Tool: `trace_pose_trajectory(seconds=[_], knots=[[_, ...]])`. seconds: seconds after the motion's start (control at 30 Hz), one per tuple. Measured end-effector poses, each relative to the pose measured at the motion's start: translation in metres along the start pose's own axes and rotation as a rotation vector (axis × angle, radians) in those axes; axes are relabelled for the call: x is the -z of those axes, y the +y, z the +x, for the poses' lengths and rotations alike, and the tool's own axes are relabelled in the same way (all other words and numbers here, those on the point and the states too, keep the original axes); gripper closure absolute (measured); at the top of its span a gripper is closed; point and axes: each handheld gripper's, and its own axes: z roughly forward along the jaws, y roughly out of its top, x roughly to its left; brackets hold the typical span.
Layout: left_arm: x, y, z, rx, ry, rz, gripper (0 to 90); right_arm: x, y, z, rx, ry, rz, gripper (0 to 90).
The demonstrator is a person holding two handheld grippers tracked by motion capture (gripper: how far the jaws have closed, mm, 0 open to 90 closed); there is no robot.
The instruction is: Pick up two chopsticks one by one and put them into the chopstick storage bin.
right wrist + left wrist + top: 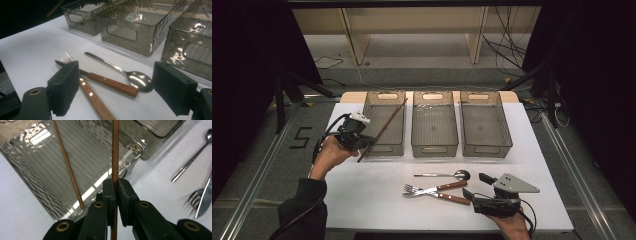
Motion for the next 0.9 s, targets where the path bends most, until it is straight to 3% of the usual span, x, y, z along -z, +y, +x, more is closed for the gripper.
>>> trace_pose_trajectory(seconds=[0.47,0.9], knots=[[0.005,0.024,0.025,0.073,0.047,-0.054,84.0,0.000,0.000,0.000,-0.005,0.001,0.001,23.1],[-0.005,0.038,0.042,0.112,0.089,-0.072,84.0,0.000,0.000,0.000,-0.003,0.003,-0.002,23.1]])
